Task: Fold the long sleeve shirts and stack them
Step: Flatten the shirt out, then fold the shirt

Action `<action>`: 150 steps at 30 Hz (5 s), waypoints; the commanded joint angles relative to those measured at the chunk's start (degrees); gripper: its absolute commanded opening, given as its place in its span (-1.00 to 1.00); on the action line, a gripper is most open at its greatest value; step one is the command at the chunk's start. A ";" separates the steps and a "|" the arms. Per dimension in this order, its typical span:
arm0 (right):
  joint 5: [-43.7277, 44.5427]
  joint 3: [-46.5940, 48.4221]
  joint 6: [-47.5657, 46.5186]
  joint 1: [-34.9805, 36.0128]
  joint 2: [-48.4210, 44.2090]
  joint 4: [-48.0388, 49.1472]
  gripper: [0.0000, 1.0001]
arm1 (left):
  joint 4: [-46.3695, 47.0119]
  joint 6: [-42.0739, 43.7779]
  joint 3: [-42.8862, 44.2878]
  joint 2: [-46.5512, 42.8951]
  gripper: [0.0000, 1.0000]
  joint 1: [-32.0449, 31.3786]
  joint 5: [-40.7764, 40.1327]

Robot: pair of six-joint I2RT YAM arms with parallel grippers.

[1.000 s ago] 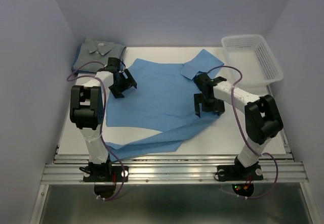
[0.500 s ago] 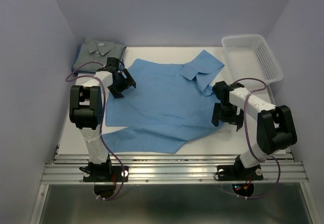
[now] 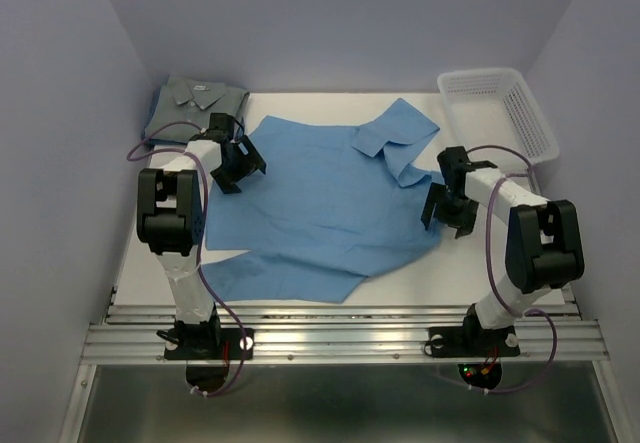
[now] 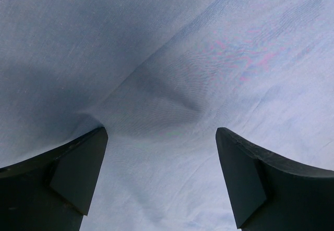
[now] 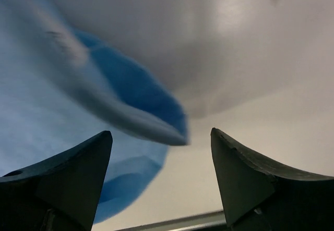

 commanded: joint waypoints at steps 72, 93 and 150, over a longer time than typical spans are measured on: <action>-27.80 44.81 -51.22 56.85 30.93 26.79 1.00 | -16.19 1.48 -15.94 -40.39 0.97 20.23 -12.96; -29.23 40.82 -47.83 58.43 28.50 25.53 -0.99 | -14.96 5.96 -17.43 -40.31 0.97 21.54 -12.96; 42.79 10.29 -24.25 32.59 -28.12 37.51 -0.99 | -5.99 -9.42 -27.63 -22.80 -1.00 -1.48 -8.65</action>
